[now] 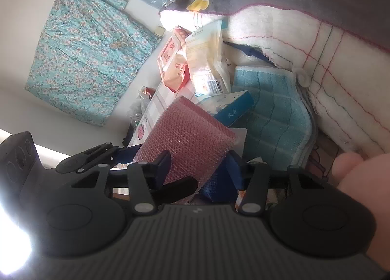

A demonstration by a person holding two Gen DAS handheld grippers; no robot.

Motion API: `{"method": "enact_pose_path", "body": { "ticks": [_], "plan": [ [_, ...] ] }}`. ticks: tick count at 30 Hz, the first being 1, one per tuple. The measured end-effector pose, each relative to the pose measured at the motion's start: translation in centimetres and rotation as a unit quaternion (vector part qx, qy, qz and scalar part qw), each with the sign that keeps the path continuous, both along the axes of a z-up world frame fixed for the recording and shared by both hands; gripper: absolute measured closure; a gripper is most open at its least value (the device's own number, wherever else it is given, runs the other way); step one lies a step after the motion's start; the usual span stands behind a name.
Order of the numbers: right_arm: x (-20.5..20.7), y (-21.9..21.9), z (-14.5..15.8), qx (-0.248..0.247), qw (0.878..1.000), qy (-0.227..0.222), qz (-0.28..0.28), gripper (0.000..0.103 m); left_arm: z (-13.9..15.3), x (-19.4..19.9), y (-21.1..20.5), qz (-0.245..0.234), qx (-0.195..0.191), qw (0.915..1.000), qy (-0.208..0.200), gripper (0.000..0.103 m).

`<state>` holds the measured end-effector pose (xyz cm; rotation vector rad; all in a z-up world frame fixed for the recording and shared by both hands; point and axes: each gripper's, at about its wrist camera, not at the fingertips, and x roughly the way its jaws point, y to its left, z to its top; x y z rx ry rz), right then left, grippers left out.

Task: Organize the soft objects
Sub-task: 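Close the left gripper on the pink mesh scrubbing pad, then carry the pink pad into the cardboard box and open the left gripper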

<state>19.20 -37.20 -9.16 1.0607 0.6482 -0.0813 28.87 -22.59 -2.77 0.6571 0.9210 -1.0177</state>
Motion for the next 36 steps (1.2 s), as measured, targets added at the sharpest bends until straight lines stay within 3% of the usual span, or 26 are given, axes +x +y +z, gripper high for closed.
{"method": "enact_pose_path", "body": {
  "ticks": [9,18,22,28,36],
  "plan": [
    [-1.1,0.8,3.1,-0.027,0.999,-0.044,0.001,0.056,3.5,-2.1,1.4,0.026,-0.033,0.9987,-0.030,0.021],
    [-5.1,3.9,9.1,-0.060,0.992,-0.103,0.035,0.055,9.4,-6.8,5.7,0.064,-0.080,0.9925,-0.067,0.024],
    [-6.2,6.7,12.4,-0.087,0.986,-0.126,0.067,0.054,11.6,-8.7,8.7,0.103,-0.092,0.9884,-0.064,0.029],
    [-5.8,12.7,16.3,-0.119,0.971,-0.143,0.147,0.054,13.9,-10.8,15.7,0.188,-0.127,0.9713,-0.073,0.030],
    [-1.9,24.8,20.0,-0.150,0.939,-0.144,0.276,0.052,13.6,-10.7,26.7,0.323,-0.153,0.9327,-0.046,0.033]
  ]
}}
